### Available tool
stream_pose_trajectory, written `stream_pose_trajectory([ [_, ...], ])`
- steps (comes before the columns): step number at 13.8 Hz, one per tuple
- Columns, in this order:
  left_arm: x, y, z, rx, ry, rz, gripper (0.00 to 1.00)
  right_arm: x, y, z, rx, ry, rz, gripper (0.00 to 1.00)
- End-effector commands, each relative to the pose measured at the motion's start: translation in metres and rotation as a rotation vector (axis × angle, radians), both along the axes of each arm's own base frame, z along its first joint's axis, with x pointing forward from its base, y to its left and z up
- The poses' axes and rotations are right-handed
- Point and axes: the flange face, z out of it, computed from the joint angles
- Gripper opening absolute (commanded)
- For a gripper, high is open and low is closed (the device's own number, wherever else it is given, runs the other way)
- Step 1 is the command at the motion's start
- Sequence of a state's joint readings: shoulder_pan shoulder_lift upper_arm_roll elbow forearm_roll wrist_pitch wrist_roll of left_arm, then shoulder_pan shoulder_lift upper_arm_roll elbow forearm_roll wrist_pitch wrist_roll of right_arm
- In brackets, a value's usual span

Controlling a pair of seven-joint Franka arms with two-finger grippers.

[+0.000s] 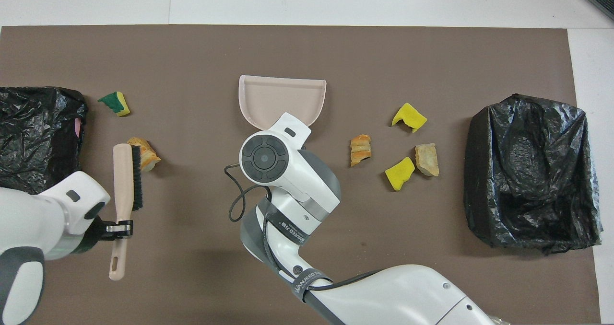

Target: Sweep and dump trash in bin

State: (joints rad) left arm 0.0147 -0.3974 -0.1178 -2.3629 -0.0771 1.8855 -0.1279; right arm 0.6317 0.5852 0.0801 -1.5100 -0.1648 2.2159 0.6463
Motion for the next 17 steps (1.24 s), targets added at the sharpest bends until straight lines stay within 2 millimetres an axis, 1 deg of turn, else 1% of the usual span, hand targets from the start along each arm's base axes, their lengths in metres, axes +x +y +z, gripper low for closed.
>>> stream_pose_trajectory([
  [1, 0.044, 0.047, -0.012, 0.000, -0.053, 0.051, 0.00, 0.004, 0.002, 0.008, -0.014, -0.015, -0.017, 0.51],
  [3, 0.067, 0.077, -0.024, 0.028, -0.057, 0.033, 0.00, 0.005, -0.001, 0.015, -0.011, -0.020, -0.023, 0.51],
  [4, 0.073, 0.084, -0.028, 0.030, -0.060, 0.030, 0.00, 0.004, 0.000, 0.016, -0.013, -0.024, -0.019, 0.49],
  [5, 0.077, 0.085, -0.042, 0.028, -0.043, 0.026, 0.00, 0.006, -0.003, 0.015, -0.014, -0.027, -0.020, 0.31],
  [6, 0.082, 0.087, -0.064, 0.024, -0.021, 0.027, 0.00, 0.006, -0.004, 0.013, -0.019, -0.022, -0.012, 0.11],
  [7, 0.085, 0.087, -0.074, 0.021, -0.020, 0.026, 0.00, 0.006, -0.006, 0.023, -0.014, -0.030, -0.013, 0.00],
  [9, 0.087, 0.078, -0.078, 0.022, -0.023, 0.023, 0.00, 0.011, -0.019, 0.037, -0.018, -0.022, -0.036, 0.00],
  [10, 0.082, 0.073, -0.088, 0.020, -0.005, 0.022, 0.00, 0.011, -0.024, 0.043, -0.029, -0.011, -0.042, 0.00],
  [11, 0.078, 0.070, -0.093, 0.019, 0.008, 0.021, 0.00, 0.010, -0.028, 0.048, -0.043, 0.002, -0.041, 0.00],
  [12, 0.078, 0.064, -0.094, 0.018, 0.014, 0.028, 0.00, 0.009, -0.033, 0.054, -0.061, 0.018, -0.015, 0.00],
  [13, 0.078, 0.044, -0.093, 0.019, 0.013, 0.039, 0.00, 0.010, -0.044, 0.062, -0.082, 0.035, 0.017, 0.00],
  [14, 0.078, 0.031, -0.093, 0.023, 0.013, 0.061, 0.00, 0.012, -0.057, 0.069, -0.101, 0.055, 0.056, 0.00],
  [15, 0.076, 0.011, -0.093, 0.020, 0.014, 0.061, 0.00, 0.012, -0.070, 0.075, -0.113, 0.074, 0.116, 0.00],
  [16, 0.074, -0.014, -0.093, 0.008, 0.013, 0.073, 0.00, 0.013, -0.086, 0.080, -0.122, 0.087, 0.208, 0.00],
  [17, 0.071, -0.033, -0.092, -0.006, 0.016, 0.095, 0.00, 0.013, -0.101, 0.083, -0.128, 0.100, 0.299, 0.00],
])
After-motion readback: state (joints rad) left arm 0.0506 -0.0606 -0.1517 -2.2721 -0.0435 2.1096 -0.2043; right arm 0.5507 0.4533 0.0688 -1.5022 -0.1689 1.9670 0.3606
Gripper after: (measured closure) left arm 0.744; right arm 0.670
